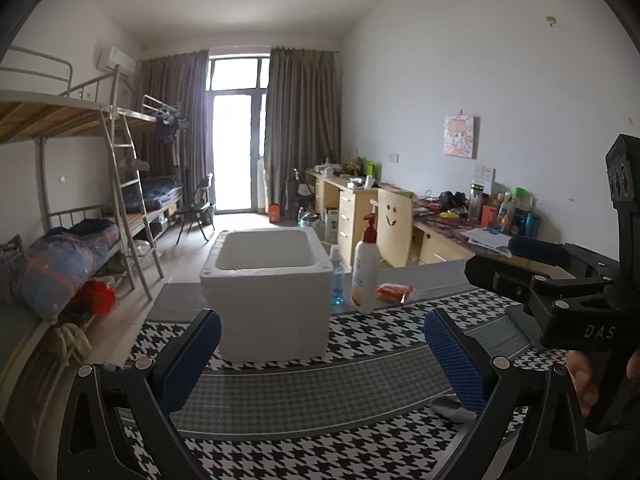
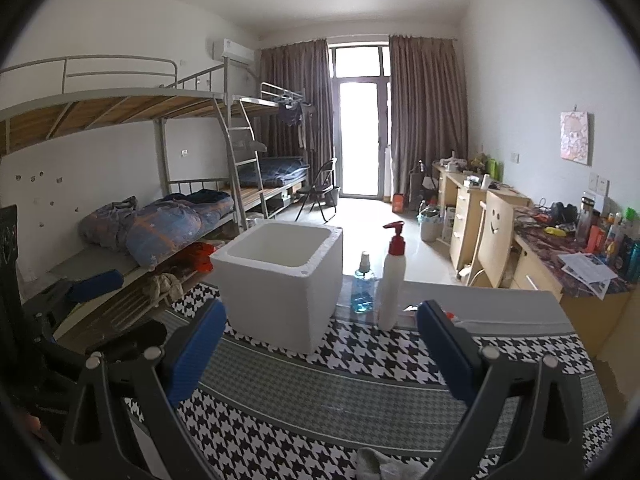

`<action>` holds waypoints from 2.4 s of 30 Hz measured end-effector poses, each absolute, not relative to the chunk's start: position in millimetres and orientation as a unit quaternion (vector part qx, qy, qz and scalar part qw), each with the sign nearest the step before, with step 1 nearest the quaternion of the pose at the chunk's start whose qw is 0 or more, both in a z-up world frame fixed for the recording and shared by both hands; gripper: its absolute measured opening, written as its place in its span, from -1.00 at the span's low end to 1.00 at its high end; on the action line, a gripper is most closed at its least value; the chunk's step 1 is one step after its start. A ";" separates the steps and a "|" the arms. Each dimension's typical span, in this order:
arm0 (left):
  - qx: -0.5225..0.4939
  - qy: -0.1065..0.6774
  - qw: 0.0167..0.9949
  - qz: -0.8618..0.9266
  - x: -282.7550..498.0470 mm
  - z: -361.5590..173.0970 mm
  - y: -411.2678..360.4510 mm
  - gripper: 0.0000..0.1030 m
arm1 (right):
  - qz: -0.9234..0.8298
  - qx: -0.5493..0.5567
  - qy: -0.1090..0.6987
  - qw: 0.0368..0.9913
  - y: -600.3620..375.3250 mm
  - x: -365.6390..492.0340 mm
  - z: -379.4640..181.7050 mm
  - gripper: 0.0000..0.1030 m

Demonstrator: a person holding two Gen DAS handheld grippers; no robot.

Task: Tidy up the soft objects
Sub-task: 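Move both tools toward the grey cloth and white foam stick on the table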

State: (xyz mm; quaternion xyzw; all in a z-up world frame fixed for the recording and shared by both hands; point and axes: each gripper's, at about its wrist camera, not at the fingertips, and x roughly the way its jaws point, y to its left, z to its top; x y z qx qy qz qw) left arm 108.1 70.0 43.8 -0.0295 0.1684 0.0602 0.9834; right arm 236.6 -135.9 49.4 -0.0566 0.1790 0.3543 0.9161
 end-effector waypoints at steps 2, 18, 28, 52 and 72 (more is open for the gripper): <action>-0.032 0.167 0.984 0.058 106.8 43.2 67.8 0.98 | 0.352 -0.055 0.178 0.917 -139.4 235.5 48.7 0.90; -0.032 0.166 0.985 0.035 103.0 29.5 53.2 0.98 | 0.338 -0.041 0.181 0.923 -159.9 230.3 38.3 0.90; -0.021 0.166 0.985 0.031 102.5 21.9 39.4 0.98 | 0.324 -0.034 0.185 0.927 -173.4 230.1 30.4 0.90; -0.006 0.184 0.983 -0.025 106.0 1.0 11.6 0.98 | 0.292 -0.027 0.198 0.935 -204.7 232.7 9.6 0.90; -0.004 0.217 0.974 -0.061 111.2 -17.2 -4.2 0.98 | 0.277 -0.019 0.225 0.934 -221.8 237.1 -13.8 0.90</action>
